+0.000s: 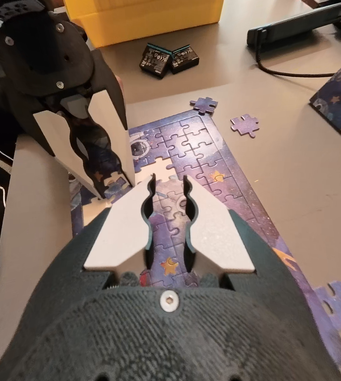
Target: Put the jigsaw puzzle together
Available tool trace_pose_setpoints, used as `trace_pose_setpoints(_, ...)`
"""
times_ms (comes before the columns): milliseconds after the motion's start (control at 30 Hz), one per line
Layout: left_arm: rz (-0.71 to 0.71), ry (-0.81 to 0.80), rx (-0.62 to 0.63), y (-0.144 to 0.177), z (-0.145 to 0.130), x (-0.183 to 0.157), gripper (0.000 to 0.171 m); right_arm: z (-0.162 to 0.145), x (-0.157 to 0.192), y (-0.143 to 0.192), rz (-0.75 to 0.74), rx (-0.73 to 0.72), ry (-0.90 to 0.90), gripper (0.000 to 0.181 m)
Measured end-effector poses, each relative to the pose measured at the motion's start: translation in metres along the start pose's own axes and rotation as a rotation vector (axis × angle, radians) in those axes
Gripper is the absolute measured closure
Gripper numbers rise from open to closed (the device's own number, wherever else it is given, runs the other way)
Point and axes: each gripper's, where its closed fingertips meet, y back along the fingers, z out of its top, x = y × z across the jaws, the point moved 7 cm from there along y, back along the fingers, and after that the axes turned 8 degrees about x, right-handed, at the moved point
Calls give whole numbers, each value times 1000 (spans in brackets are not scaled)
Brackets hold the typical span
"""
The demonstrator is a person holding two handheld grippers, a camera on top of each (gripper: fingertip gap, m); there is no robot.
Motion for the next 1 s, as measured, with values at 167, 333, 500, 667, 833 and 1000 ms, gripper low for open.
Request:
trace_pose_setpoints(167, -5, 10, -26, 3, 1, 1, 140, 1, -9, 12, -33, -44, -35, 157)
trace_pose_setpoints(333, 9, 16, -25, 3, 0, 3, 140, 2, -14, 21, -57, -80, -56, 158)
trace_pose_setpoints(500, 11, -11, -31, 2, 2, 0, 140, 4, -14, 24, -60, -93, -58, 158)
trace_pose_setpoints(667, -15, -48, -43, -5, 19, -7, 140, 8, -11, 29, -55, -118, -54, 158)
trace_pose_setpoints(833, -27, -119, 10, -19, 35, -10, 140, 14, -5, 40, -78, -157, -22, 159)
trace_pose_setpoints(1000, -12, -157, 26, -25, 48, -7, 141, 17, -2, 49, -96, -195, -9, 160)
